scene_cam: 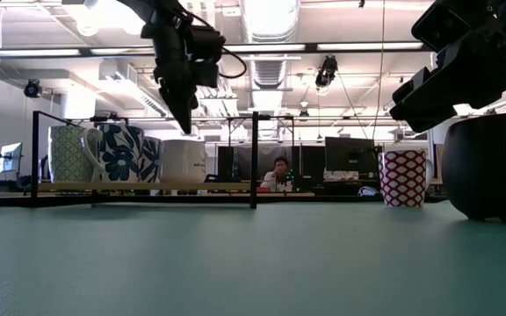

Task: Place coffee mugs
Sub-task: Put the green mug on the shelf

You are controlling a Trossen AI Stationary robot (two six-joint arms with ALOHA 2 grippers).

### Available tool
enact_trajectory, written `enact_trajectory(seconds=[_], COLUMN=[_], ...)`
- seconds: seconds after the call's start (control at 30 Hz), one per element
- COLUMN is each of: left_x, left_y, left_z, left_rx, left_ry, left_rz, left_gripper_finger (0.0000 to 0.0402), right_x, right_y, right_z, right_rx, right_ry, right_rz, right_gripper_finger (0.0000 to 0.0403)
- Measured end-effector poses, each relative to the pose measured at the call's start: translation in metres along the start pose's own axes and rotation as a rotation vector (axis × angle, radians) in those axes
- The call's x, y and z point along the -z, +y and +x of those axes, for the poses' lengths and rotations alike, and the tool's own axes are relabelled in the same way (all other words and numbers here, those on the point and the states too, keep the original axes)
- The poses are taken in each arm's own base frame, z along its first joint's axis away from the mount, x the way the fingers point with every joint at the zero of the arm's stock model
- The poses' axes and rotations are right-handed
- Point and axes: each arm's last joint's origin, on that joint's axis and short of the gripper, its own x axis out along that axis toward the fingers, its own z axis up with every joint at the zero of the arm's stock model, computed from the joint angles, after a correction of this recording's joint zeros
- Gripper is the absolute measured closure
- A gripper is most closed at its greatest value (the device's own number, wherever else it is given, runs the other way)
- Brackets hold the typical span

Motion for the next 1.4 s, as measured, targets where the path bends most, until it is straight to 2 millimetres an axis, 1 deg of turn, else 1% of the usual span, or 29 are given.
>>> enact_trajectory(seconds=[0.23,0.4,0.63,0.83,0.93,1.27,1.4], left_x=[0.008,0.014,0.016,0.022,0.025,0.024,0.024], left_y=[0.003,0.010,0.022,0.036,0.040,0.041,0.035], left_z=[0.017,0.027,0.026,0.024,0.023,0.023,0.017], left_rx=[0.000,-0.111,-0.148,-0.168,-0.172,-0.175,-0.162], left_ry=[0.013,0.048,0.024,0.022,0.022,0.015,-0.002], left_rz=[-0.014,-0.025,-0.056,-0.103,-0.120,-0.127,-0.127], left_gripper_finger=[0.0353,0.0353,0.0353,0.0353,0.0353,0.0352,0.0353], right_x=[0.000,0.000,0.000,0.000,0.000,0.000,0.000], right_y=[0.000,0.000,0.000,0.000,0.000,0.000,0.000], right_z=[0.000,0.000,0.000,0.000,0.000,0.000,0.000], right_rx=[0.000,0.000,0.001,0.001,0.001,0.001,0.001], right_ry=[0.000,0.000,0.000,0.000,0.000,0.000,0.000], right_rz=[0.000,0.000,0.000,0.000,0.000,0.000,0.000], right_gripper_finger=[0.0316,0.0316,0.0316,0.0316,0.0316,0.0316,0.0316])
